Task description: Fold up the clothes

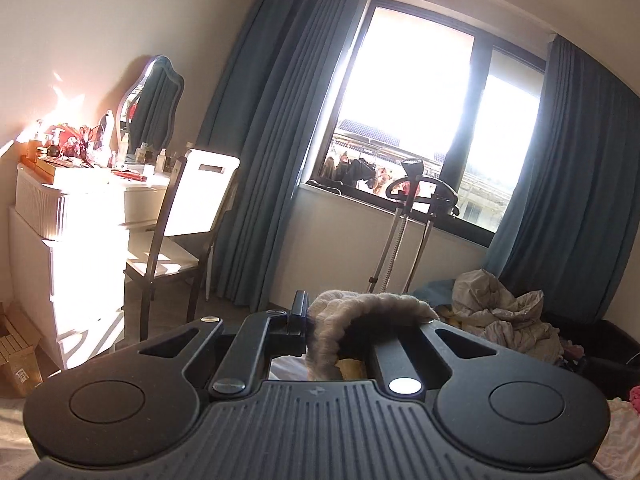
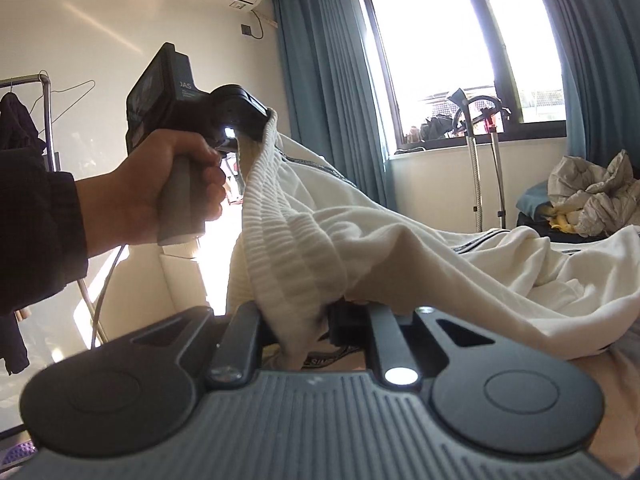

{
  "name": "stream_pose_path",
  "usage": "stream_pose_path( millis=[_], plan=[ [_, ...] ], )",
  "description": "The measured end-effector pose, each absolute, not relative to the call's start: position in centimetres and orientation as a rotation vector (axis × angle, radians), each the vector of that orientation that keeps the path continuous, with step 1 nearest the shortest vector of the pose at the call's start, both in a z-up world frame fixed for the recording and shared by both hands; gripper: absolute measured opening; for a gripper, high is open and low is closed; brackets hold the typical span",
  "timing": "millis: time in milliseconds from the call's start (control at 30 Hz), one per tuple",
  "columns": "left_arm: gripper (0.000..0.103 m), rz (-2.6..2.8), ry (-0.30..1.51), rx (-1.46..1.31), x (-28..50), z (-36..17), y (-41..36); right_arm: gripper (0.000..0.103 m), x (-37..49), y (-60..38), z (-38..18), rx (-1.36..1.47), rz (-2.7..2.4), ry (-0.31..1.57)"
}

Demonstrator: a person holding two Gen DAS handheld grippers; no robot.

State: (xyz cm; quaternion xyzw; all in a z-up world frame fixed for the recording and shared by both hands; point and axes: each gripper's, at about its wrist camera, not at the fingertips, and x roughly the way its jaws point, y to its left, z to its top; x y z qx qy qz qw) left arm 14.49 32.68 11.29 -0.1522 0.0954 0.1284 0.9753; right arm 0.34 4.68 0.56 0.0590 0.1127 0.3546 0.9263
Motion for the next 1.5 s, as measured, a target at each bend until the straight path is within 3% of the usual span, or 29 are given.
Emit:
stream_pose_path(
  millis=[300,567,600,633,667,700,733,800,867,1033,1233,1500],
  plan=[
    [0.01,0.434,0.425,-0.396,19.2,-1.5,41.5,0.016,5.4,13.2,-6.9,0.088,0.779,0.362],
    [0.014,0.471,0.437,-0.407,17.4,-2.1,41.7,0.023,6.3,13.5,-6.9,0.073,0.813,0.384],
    [0.018,0.482,0.443,-0.401,16.9,-1.9,41.4,0.028,6.0,13.3,-6.9,0.068,0.816,0.386],
    [0.031,0.506,0.452,-0.378,16.3,-1.6,40.9,0.034,5.8,13.0,-6.8,0.064,0.818,0.391],
    [0.052,0.534,0.453,-0.34,15.5,-1.4,40.3,0.038,5.6,12.7,-6.6,0.057,0.819,0.402],
    [0.062,0.561,0.458,-0.311,14.6,-1.2,39.6,0.052,5.5,12.5,-6.4,0.045,0.817,0.424],
    [0.069,0.581,0.461,-0.285,13.8,-0.9,38.9,0.064,5.2,12.2,-6.1,0.032,0.817,0.447],
    [0.072,0.57,0.453,-0.257,11.8,-0.3,37.8,0.066,4.5,11.2,-5.6,0.007,0.824,0.482],
    [0.081,0.564,0.448,-0.236,10.0,0.5,36.5,0.067,3.8,10.1,-5.3,-0.014,0.818,0.493],
    [0.086,0.585,0.459,-0.223,6.5,1.9,33.9,0.083,2.6,7.7,-5.9,-0.088,0.745,0.541],
    [0.086,0.585,0.481,-0.263,2.8,2.6,31.6,0.085,1.9,5.5,-8.2,-0.068,0.705,0.584],
    [0.086,0.534,0.48,-0.463,-1.5,1.2,29.7,0.087,1.6,3.1,-10.0,0.057,0.779,0.478]
  ],
)
